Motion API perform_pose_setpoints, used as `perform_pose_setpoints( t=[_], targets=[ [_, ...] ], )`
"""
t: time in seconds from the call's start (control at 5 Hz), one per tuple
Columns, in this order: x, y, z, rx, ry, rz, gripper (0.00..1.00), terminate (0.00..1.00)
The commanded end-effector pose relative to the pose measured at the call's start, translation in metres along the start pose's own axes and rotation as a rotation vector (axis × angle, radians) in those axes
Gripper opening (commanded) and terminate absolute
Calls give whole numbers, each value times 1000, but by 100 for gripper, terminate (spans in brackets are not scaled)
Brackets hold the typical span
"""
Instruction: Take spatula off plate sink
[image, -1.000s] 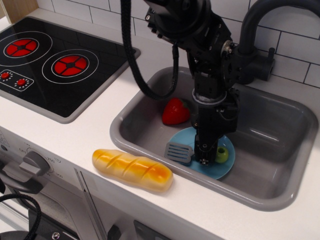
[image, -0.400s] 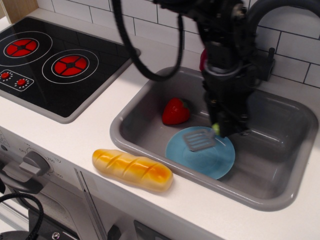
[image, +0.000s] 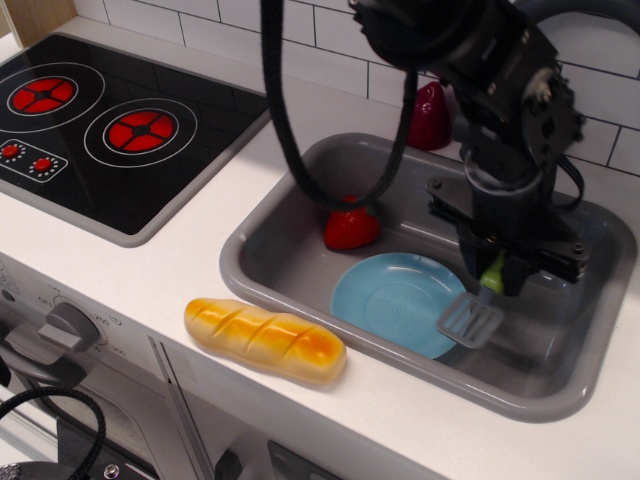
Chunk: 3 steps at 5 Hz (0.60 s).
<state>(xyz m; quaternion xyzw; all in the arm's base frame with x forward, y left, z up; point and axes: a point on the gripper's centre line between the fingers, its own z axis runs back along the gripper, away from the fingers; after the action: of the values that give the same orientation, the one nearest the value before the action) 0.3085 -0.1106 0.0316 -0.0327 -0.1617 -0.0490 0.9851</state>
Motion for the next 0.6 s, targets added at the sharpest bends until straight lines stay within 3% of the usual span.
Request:
perform_pose_setpoints(
  t=[0.0,0.4],
  targets=[
    [13,-7,-3,59,-68,339,0,0],
    [14,-11,-15,47,-10,449,0,0]
  ],
)
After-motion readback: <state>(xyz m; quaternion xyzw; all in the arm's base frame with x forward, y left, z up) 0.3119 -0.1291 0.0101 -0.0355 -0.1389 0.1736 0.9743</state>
